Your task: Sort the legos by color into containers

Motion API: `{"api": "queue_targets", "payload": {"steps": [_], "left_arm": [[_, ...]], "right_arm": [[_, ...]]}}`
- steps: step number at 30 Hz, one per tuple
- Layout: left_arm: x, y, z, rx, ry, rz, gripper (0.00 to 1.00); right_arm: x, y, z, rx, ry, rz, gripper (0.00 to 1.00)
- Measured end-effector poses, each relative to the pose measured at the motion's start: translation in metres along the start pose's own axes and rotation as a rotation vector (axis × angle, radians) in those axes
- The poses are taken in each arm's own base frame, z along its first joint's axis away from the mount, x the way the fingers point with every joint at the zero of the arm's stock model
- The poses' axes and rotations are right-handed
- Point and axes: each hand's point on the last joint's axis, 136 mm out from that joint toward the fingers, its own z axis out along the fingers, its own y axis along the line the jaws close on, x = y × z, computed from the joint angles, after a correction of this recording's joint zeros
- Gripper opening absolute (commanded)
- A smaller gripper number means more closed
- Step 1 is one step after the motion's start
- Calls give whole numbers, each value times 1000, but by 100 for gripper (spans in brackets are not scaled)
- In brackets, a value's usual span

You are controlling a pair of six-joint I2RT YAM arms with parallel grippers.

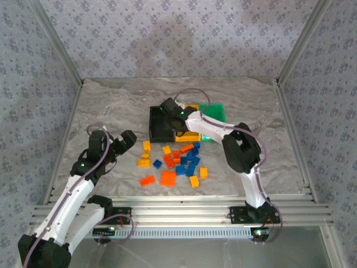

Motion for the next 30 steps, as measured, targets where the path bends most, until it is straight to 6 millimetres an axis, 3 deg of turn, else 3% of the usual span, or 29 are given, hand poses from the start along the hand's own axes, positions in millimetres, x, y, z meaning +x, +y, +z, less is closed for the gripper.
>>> {"api": "queue_targets", "payload": {"steps": [5, 9, 12, 16, 24, 30], "left_arm": [[-3, -6, -4, 12, 1, 7, 99], [5, -2, -4, 0, 36, 6, 99], [9, -1, -3, -1, 58, 4, 100], [16, 3, 2, -9, 88, -1, 99], [27, 11, 10, -32, 135, -7, 100], [32, 15, 11, -37, 148, -8, 99]], "right_arm": [[11, -17, -58, -61, -26, -19, 62], [50, -54, -81, -40, 14, -38, 62], [94, -94, -81, 31, 99, -61, 61], [139, -121, -76, 72, 221, -82, 60], [180, -123, -75, 45, 343, -117, 59], [190, -125, -76, 50, 376, -129, 57]]}}
